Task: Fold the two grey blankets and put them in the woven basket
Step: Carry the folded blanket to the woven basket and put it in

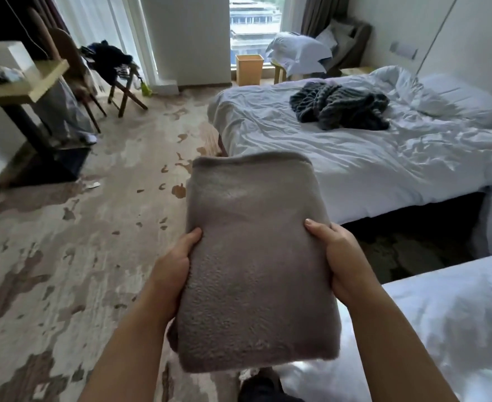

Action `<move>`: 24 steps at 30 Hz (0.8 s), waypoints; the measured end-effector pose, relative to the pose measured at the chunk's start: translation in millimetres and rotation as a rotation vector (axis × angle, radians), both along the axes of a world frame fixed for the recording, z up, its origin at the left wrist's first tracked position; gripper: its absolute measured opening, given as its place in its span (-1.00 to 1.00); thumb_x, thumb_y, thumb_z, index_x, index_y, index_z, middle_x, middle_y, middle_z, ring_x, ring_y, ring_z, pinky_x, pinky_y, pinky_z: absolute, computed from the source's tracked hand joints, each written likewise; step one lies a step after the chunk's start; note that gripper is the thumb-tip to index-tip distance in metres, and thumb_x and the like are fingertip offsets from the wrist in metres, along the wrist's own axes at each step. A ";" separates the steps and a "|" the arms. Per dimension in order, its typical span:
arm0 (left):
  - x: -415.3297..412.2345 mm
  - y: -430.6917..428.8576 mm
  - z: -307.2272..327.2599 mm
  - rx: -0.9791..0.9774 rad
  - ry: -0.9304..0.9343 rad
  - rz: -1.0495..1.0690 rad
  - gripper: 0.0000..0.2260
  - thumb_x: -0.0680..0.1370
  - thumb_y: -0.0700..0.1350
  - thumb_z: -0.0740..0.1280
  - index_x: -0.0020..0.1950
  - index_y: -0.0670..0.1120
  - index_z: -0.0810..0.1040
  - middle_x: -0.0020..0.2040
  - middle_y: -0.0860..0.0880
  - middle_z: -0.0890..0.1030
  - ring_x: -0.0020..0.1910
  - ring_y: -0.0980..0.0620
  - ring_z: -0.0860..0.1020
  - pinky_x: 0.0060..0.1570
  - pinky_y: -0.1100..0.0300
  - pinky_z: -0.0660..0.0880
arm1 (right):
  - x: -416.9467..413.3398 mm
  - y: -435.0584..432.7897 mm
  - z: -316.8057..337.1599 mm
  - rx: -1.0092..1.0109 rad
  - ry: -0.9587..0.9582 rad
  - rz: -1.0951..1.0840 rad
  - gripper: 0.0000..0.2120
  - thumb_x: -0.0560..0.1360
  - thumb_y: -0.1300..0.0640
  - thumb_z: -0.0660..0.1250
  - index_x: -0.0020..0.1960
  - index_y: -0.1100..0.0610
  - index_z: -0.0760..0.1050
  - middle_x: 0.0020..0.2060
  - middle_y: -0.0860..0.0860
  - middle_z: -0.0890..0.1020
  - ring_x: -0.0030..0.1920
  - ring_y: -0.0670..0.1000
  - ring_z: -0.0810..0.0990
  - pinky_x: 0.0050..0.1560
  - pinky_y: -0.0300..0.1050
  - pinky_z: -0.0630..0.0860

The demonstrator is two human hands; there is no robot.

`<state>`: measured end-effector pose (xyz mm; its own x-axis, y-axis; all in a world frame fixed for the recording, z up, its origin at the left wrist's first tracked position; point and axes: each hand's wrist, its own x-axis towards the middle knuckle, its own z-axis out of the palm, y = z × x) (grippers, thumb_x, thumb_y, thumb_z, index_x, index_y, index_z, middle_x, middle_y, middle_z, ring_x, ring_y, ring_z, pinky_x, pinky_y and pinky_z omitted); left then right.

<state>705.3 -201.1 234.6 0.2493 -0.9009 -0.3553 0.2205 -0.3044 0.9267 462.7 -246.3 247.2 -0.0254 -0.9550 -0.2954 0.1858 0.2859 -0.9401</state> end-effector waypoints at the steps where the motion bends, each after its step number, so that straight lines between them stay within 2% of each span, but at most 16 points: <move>1: 12.8 -27.3 -1.6 0.016 0.000 0.011 -0.78 0.58 0.01 0.27 -0.11 -0.03 0.66 -0.19 -0.02 0.72 -0.22 0.06 0.69 -0.39 0.26 0.56 | 11.5 -31.2 -5.3 0.007 0.013 0.011 -0.77 0.43 0.10 0.41 0.04 0.19 0.60 -0.12 0.13 0.72 -0.08 0.11 0.70 -0.11 -0.02 0.62; 3: 42.5 -81.5 -5.1 0.046 -0.043 0.049 -0.77 0.60 -0.02 0.23 0.03 -0.10 0.63 -0.07 -0.09 0.71 -0.09 -0.02 0.68 -0.21 0.17 0.56 | 37.6 -96.1 -12.2 0.020 0.037 0.053 -0.79 0.43 0.13 0.41 0.03 0.20 0.59 -0.12 0.15 0.72 -0.06 0.14 0.69 0.01 0.06 0.61; 4: 57.7 -106.8 -5.5 0.061 -0.074 0.074 -0.77 0.61 -0.05 0.21 0.04 -0.12 0.61 -0.08 -0.08 0.71 -0.10 0.00 0.67 -0.20 0.17 0.55 | 52.5 -127.5 -12.7 0.025 0.043 0.085 -0.79 0.43 0.15 0.41 0.04 0.20 0.59 -0.10 0.16 0.71 -0.05 0.16 0.69 0.05 0.09 0.60; 7: 101.6 -171.0 -1.2 0.071 -0.115 0.188 -0.77 0.62 -0.10 0.18 -0.08 -0.10 0.60 -0.30 0.03 0.70 -0.33 0.12 0.65 -0.42 0.29 0.50 | 106.0 -214.5 -8.3 0.036 0.059 0.186 -0.74 0.43 0.17 0.41 0.10 0.20 0.57 -0.04 0.18 0.69 -0.01 0.19 0.67 0.09 0.12 0.58; 8: 115.4 -190.9 2.6 0.079 -0.111 0.230 -0.76 0.62 -0.10 0.18 -0.11 -0.09 0.60 -0.32 0.04 0.69 -0.34 0.13 0.65 -0.41 0.27 0.50 | 125.6 -241.3 -6.6 0.031 0.062 0.210 -0.72 0.43 0.17 0.41 0.12 0.19 0.56 -0.03 0.17 0.69 0.00 0.18 0.66 0.09 0.11 0.57; 11: 159.4 -246.0 12.6 0.107 -0.065 0.328 -0.72 0.61 -0.08 0.18 -0.15 -0.13 0.64 -0.25 -0.05 0.71 -0.29 0.07 0.67 -0.26 0.15 0.54 | 184.5 -311.9 -4.7 0.012 0.086 0.288 -0.73 0.42 0.11 0.42 0.09 0.15 0.57 -0.06 0.11 0.71 -0.03 0.12 0.68 0.04 0.06 0.58; 13: 193.5 -285.4 13.9 0.113 0.012 0.371 -0.69 0.60 -0.05 0.19 -0.14 -0.15 0.67 -0.16 -0.14 0.71 -0.24 -0.01 0.68 -0.27 0.15 0.58 | 221.5 -359.2 -8.1 0.031 0.086 0.342 -0.73 0.41 0.06 0.44 0.07 0.12 0.59 -0.08 0.08 0.71 -0.04 0.11 0.68 0.02 0.06 0.59; 15: 228.4 -330.2 8.3 0.111 0.079 0.375 -0.66 0.59 -0.02 0.20 -0.15 -0.15 0.70 -0.15 -0.16 0.71 -0.24 -0.04 0.69 -0.35 0.20 0.57 | 257.3 -407.5 -15.7 0.053 0.088 0.374 -0.75 0.40 0.05 0.44 0.03 0.14 0.60 -0.09 0.11 0.71 -0.04 0.13 0.68 0.01 0.10 0.58; 17: 264.1 -382.8 -1.6 0.100 0.105 0.340 -0.68 0.59 0.00 0.22 -0.08 -0.14 0.69 -0.11 -0.16 0.71 -0.17 -0.06 0.69 -0.33 0.21 0.58 | 293.2 -458.7 -24.8 0.061 0.104 0.369 -0.76 0.42 0.07 0.43 0.02 0.17 0.60 -0.09 0.13 0.70 -0.05 0.15 0.68 -0.02 0.10 0.58; 19: 297.2 -444.1 -9.0 0.072 0.113 0.288 -0.71 0.58 0.02 0.26 0.07 -0.15 0.64 -0.05 -0.17 0.70 -0.08 -0.09 0.69 -0.26 0.17 0.60 | 325.7 -512.2 -29.7 0.057 0.133 0.342 -0.80 0.44 0.10 0.42 0.01 0.18 0.59 -0.11 0.12 0.71 -0.10 0.11 0.69 -0.15 -0.02 0.59; 21: 327.8 -513.0 -13.4 0.055 0.099 0.244 -0.71 0.56 0.01 0.31 0.14 -0.17 0.60 -0.05 -0.16 0.70 -0.08 -0.10 0.69 -0.26 0.17 0.60 | 350.6 -568.0 -29.0 0.054 0.149 0.298 -0.83 0.45 0.14 0.41 0.00 0.20 0.60 -0.16 0.11 0.72 -0.18 0.05 0.70 -0.27 -0.13 0.58; 22: 341.1 -547.8 -13.5 0.052 0.094 0.220 -0.72 0.55 -0.01 0.32 0.14 -0.18 0.59 -0.08 -0.16 0.71 -0.12 -0.10 0.69 -0.29 0.18 0.60 | 359.8 -595.3 -25.9 0.054 0.159 0.274 -0.84 0.46 0.15 0.40 0.00 0.20 0.60 -0.16 0.11 0.72 -0.18 0.04 0.70 -0.28 -0.13 0.58; 24: 364.3 -615.7 -8.8 0.053 0.100 0.157 -0.73 0.55 -0.02 0.34 0.12 -0.19 0.60 -0.12 -0.16 0.71 -0.18 -0.08 0.69 -0.35 0.20 0.58 | 376.5 -647.8 -17.2 0.060 0.187 0.212 -0.81 0.45 0.14 0.41 0.02 0.20 0.60 -0.12 0.12 0.71 -0.08 0.10 0.70 -0.09 -0.01 0.62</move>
<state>1069.6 -816.8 225.8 0.3465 -0.8328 -0.4317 0.3596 -0.3072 0.8811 839.2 -894.1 230.0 0.1139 -0.9259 -0.3601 -0.0593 0.3555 -0.9328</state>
